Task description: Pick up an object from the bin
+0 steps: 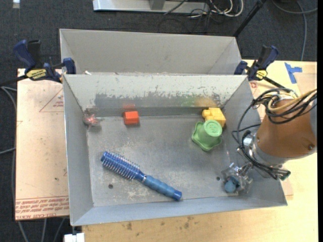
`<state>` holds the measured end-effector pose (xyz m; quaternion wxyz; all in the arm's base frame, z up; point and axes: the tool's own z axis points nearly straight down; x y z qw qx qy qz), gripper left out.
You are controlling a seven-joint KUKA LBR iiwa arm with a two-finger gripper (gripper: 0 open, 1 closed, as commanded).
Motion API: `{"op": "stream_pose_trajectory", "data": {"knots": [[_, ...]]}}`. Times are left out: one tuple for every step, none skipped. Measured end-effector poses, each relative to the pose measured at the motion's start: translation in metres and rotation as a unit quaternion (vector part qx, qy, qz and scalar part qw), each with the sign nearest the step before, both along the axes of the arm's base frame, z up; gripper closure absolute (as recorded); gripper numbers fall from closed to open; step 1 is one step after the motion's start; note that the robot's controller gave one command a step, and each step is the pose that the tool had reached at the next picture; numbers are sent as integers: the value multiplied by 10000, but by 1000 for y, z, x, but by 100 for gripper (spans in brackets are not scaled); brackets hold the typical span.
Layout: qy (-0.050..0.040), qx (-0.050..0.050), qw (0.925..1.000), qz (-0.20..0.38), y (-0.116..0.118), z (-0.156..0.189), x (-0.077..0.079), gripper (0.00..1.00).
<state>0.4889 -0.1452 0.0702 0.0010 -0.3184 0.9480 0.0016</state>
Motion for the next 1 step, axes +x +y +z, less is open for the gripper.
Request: {"op": "stream_pose_trajectory", "data": {"knots": [[-48,-33,9978,663,-10,160,-3,100]]}}
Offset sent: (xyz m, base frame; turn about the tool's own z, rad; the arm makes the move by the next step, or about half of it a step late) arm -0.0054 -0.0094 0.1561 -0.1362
